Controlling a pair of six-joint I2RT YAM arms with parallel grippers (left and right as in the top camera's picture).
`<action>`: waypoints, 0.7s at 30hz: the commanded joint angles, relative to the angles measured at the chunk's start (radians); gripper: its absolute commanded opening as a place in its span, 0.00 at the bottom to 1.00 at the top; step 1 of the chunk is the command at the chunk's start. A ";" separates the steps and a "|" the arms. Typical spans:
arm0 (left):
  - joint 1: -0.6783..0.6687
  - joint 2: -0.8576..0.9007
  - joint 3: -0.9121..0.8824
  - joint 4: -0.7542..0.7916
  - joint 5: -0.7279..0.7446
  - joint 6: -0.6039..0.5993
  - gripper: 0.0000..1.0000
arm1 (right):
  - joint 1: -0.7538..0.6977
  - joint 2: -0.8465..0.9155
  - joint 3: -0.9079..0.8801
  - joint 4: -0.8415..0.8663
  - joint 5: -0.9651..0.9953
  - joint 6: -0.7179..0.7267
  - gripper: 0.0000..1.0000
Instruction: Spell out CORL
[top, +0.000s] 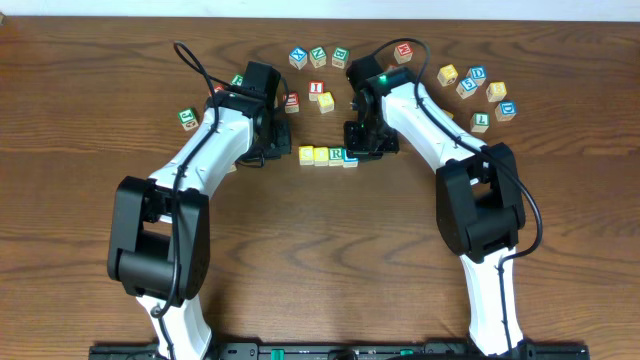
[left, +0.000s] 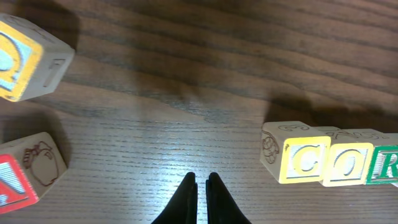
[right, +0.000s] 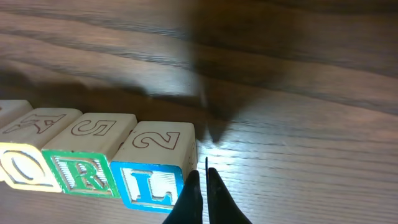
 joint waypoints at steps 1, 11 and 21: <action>-0.003 0.018 -0.008 0.000 0.017 -0.005 0.08 | 0.010 -0.014 -0.004 0.008 -0.029 -0.014 0.01; -0.022 0.019 -0.008 0.015 0.017 -0.005 0.08 | 0.011 -0.014 -0.004 0.009 -0.029 -0.014 0.01; -0.067 0.019 -0.008 0.054 0.016 -0.005 0.08 | 0.011 -0.014 -0.004 0.023 -0.029 -0.019 0.01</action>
